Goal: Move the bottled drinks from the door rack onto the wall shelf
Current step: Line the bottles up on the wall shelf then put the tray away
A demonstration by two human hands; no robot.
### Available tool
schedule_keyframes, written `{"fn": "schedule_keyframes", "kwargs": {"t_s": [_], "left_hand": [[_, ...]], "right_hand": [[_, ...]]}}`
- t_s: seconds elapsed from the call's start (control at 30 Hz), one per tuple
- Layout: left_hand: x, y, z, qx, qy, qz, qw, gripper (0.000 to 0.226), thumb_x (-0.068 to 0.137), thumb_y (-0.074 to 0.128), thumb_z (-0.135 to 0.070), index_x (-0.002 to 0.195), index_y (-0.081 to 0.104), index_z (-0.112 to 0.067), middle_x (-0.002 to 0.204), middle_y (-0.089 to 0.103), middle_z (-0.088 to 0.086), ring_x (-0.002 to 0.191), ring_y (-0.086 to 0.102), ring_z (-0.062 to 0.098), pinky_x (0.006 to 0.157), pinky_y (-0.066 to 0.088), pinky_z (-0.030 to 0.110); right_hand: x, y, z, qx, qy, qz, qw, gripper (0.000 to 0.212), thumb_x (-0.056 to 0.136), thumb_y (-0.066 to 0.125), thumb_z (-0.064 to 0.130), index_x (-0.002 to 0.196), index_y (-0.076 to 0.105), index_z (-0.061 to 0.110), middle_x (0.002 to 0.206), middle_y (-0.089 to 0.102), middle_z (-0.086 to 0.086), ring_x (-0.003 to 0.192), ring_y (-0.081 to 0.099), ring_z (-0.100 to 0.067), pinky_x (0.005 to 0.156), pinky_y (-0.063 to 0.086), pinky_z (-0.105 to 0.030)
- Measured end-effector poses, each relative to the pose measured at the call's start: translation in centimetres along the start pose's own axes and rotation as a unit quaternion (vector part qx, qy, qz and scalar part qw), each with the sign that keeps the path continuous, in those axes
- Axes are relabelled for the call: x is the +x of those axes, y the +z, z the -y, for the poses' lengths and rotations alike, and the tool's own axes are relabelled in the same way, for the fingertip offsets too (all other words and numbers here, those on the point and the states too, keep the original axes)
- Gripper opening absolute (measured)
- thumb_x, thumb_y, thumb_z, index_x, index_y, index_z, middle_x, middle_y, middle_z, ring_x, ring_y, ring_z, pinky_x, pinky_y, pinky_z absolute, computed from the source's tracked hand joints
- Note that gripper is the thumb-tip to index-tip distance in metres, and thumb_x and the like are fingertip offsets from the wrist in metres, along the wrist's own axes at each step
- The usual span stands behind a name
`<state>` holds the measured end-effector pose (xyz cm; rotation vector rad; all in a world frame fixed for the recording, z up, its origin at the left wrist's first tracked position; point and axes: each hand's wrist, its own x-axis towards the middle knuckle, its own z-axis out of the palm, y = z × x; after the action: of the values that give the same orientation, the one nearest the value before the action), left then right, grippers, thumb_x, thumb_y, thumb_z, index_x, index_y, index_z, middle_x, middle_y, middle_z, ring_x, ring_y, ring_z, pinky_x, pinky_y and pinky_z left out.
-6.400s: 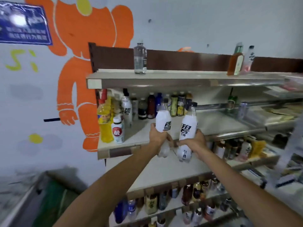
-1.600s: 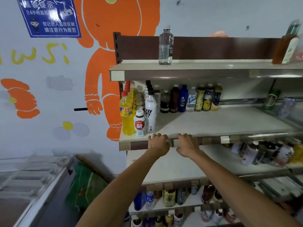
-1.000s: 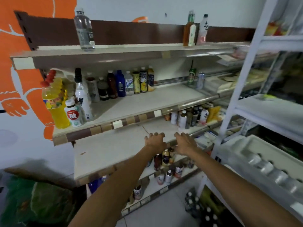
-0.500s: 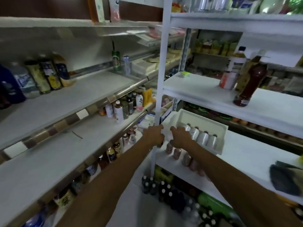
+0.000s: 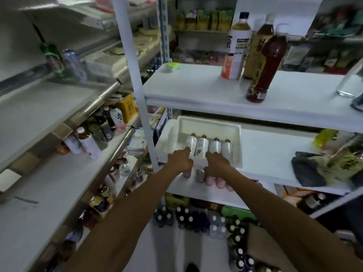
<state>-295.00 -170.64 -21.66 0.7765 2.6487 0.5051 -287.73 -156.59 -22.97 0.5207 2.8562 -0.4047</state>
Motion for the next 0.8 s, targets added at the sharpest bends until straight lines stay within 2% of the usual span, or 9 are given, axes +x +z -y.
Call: {"fn": "schedule_keyframes", "kwargs": {"t_s": [0.13, 0.27, 0.43, 0.5, 0.6, 0.7, 0.8], "left_hand": [[3.5, 1.4, 0.5, 0.008, -0.006, -0.003, 1.000, 0.039, 0.092, 0.051, -0.023, 0.130, 0.047, -0.012, 0.114, 0.062, 0.014, 0.103, 0.060, 0.032, 0.082, 0.045, 0.034], [6.8, 2.3, 2.5, -0.043, -0.015, -0.006, 0.999, 0.044, 0.094, 0.051, -0.019, 0.137, 0.043, -0.008, 0.124, 0.058, 0.019, 0.112, 0.056, 0.035, 0.090, 0.047, 0.037], [12.0, 2.4, 3.8, -0.079, 0.006, -0.017, 0.997, 0.044, 0.093, 0.051, -0.010, 0.135, 0.043, -0.002, 0.120, 0.059, 0.025, 0.108, 0.058, 0.038, 0.080, 0.043, 0.032], [14.2, 2.9, 3.9, -0.076, 0.003, 0.000, 0.997, 0.046, 0.093, 0.051, -0.012, 0.137, 0.040, -0.003, 0.121, 0.059, 0.024, 0.109, 0.058, 0.039, 0.084, 0.044, 0.035], [17.1, 4.4, 4.4, -0.069, -0.023, 0.045, 0.996, 0.056, 0.094, 0.054, -0.020, 0.142, 0.029, -0.004, 0.126, 0.056, 0.024, 0.112, 0.057, 0.039, 0.091, 0.046, 0.040], [19.3, 6.0, 5.3, -0.053, -0.051, 0.089, 0.993, 0.072, 0.094, 0.057, -0.029, 0.147, 0.016, -0.002, 0.132, 0.051, 0.023, 0.117, 0.055, 0.039, 0.096, 0.045, 0.042], [20.7, 7.8, 6.1, -0.088, -0.090, 0.127, 0.984, 0.088, 0.091, 0.063, -0.036, 0.149, 0.007, 0.001, 0.139, 0.047, 0.022, 0.123, 0.052, 0.037, 0.103, 0.043, 0.043]], "right_hand": [[3.8, 0.5, -1.7, 0.057, 0.025, -0.010, 0.998, 0.042, 0.086, 0.063, 0.027, 0.124, 0.051, 0.011, 0.115, 0.061, -0.013, 0.103, 0.061, -0.030, 0.083, 0.052, -0.035], [6.8, 1.8, -2.6, 0.126, 0.040, -0.044, 0.990, 0.036, 0.088, 0.061, 0.022, 0.121, 0.053, 0.009, 0.114, 0.064, -0.013, 0.103, 0.062, -0.032, 0.081, 0.050, -0.036], [11.4, 2.8, -3.1, 0.205, 0.102, -0.065, 0.971, 0.039, 0.093, 0.059, 0.018, 0.128, 0.051, 0.004, 0.122, 0.060, -0.017, 0.111, 0.058, -0.035, 0.086, 0.044, -0.035], [13.3, 3.3, -3.1, 0.222, 0.126, -0.051, 0.966, 0.041, 0.093, 0.060, 0.018, 0.130, 0.049, 0.003, 0.125, 0.058, -0.018, 0.115, 0.056, -0.035, 0.088, 0.043, -0.035], [16.3, 4.6, -2.8, 0.256, 0.159, -0.006, 0.953, 0.050, 0.091, 0.065, 0.018, 0.133, 0.044, 0.002, 0.124, 0.058, -0.017, 0.115, 0.058, -0.033, 0.082, 0.044, -0.031], [18.5, 5.8, -2.0, 0.269, 0.190, 0.000, 0.944, 0.066, 0.087, 0.071, 0.023, 0.140, 0.036, 0.003, 0.128, 0.058, -0.016, 0.118, 0.058, -0.033, 0.091, 0.047, -0.035], [19.7, 6.5, -1.4, 0.273, 0.215, 0.011, 0.938, 0.067, 0.087, 0.072, 0.027, 0.138, 0.037, 0.002, 0.127, 0.058, -0.016, 0.118, 0.057, -0.032, 0.091, 0.046, -0.034]]}}
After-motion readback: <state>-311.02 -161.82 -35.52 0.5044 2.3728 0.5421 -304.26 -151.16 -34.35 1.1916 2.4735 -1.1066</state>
